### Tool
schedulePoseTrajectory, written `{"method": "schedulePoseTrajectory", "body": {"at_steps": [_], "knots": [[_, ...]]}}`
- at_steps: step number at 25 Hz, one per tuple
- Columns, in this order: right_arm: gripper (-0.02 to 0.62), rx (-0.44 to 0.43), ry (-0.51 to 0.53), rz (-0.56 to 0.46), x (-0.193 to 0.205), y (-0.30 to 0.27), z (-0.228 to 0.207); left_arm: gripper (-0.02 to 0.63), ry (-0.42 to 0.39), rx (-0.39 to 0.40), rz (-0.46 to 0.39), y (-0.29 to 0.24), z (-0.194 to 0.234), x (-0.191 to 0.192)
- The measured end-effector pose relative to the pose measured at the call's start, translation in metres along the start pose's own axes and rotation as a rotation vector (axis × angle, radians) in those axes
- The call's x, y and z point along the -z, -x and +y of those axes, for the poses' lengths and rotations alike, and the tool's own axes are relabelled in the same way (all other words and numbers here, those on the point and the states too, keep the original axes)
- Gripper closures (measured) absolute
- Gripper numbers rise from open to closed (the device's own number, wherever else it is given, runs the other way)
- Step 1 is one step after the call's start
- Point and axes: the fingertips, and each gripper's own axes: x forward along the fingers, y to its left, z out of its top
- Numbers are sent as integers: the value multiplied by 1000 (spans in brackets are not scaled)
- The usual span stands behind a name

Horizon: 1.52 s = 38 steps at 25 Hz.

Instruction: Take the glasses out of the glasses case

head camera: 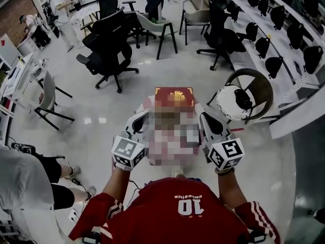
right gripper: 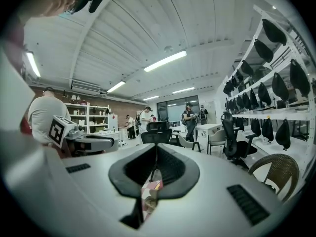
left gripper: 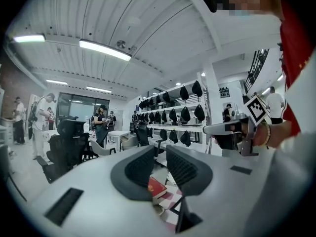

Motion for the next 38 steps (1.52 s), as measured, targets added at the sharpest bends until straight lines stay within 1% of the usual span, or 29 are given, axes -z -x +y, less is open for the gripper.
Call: {"method": "schedulePoseTrajectory", "body": {"at_steps": [5,10,18,22,25,30,38], "knots": [[574,-7,-5,13,6,-6,-1,499,-49,36,29,-13,2,21],[574,-9,-11,26,13,-14,-7,491,-71,68,128,-31,9,60],[574,-4,-31,49,25,-26,-21,491,-122,131,223,-62,13,123],[574,4,-43,61,33,-32,-34,491,-152,148,295,-79,15,157],[573,10,-57,69,39,-35,-46,491,-157,159,345,-91,15,182],[574,30,-68,83,53,-41,-69,491,-136,173,414,-111,14,227],[574,48,-118,106,70,-47,-92,491,-178,193,571,-137,28,302]]}}
